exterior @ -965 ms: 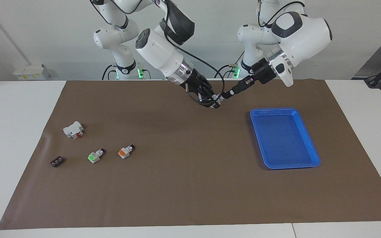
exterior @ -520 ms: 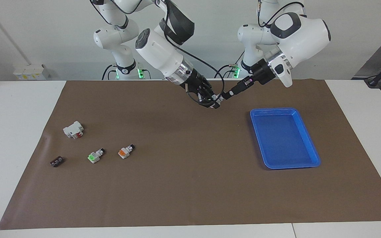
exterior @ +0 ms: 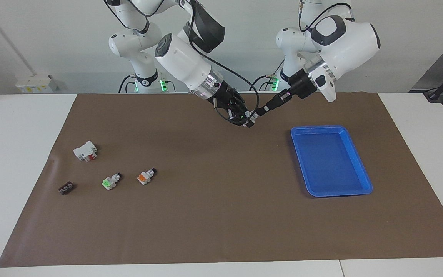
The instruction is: Turn and place switch with both arms
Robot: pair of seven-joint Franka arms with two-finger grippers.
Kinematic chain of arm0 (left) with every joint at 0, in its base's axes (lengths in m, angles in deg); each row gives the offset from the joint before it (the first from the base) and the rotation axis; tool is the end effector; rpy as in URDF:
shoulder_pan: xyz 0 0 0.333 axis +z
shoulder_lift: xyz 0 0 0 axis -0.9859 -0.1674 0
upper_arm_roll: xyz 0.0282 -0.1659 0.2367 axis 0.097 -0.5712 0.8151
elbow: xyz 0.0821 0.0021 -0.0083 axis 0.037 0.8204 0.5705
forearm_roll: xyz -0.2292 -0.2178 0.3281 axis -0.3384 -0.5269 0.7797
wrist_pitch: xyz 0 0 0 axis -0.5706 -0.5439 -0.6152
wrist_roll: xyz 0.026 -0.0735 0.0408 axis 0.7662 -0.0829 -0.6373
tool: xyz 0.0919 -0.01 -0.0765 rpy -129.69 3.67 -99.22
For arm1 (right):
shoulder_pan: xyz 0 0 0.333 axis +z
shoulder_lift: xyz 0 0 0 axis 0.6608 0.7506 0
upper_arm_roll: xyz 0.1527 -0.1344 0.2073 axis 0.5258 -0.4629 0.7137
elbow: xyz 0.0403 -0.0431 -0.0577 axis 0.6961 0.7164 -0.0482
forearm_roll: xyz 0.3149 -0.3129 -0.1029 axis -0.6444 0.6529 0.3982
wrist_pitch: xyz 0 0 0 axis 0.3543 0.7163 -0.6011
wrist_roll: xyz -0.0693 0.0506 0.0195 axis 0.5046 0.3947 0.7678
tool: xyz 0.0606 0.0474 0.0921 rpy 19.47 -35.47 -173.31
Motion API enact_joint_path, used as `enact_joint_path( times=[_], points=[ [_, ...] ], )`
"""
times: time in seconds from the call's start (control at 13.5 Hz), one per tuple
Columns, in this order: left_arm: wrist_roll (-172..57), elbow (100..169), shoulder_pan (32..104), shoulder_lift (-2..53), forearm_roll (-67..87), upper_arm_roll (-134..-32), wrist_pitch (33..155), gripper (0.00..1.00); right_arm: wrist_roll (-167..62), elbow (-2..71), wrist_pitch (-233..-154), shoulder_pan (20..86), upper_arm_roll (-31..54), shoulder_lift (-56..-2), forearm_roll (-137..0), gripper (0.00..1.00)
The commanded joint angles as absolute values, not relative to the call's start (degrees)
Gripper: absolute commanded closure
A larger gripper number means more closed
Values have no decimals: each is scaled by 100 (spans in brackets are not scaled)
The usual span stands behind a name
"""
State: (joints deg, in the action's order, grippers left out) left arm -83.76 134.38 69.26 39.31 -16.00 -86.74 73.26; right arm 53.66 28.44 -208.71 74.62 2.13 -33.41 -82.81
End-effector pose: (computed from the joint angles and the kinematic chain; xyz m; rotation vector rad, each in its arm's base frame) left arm 0.5890 -0.2441 0.5161 2.1445 0.8669 -0.2820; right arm 0.6025 0.3939 0.4714 -1.7120 1.7420 0.5641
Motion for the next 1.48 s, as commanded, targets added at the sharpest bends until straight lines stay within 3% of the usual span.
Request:
enact_joint_path(
  times=[0.0,0.15,0.67,1.41],
  points=[
    [-8258,13593,6832,4015,-1713,-8632,7479,91,5427,2873,-20735,7397,236,-3436,-8390,100],
    [-8223,13593,6832,4015,-1705,-8632,7452,100,5427,2873,-20726,7397,236,-3444,-8390,100],
    [-7828,13584,6710,4024,-1661,-8623,7373,100,5427,2873,-20726,7388,236,-3453,-8390,100],
    [-4640,13637,6525,4059,-1625,-8623,7215,100,5427,2890,-20717,7397,236,-3471,-8390,100]
  ],
)
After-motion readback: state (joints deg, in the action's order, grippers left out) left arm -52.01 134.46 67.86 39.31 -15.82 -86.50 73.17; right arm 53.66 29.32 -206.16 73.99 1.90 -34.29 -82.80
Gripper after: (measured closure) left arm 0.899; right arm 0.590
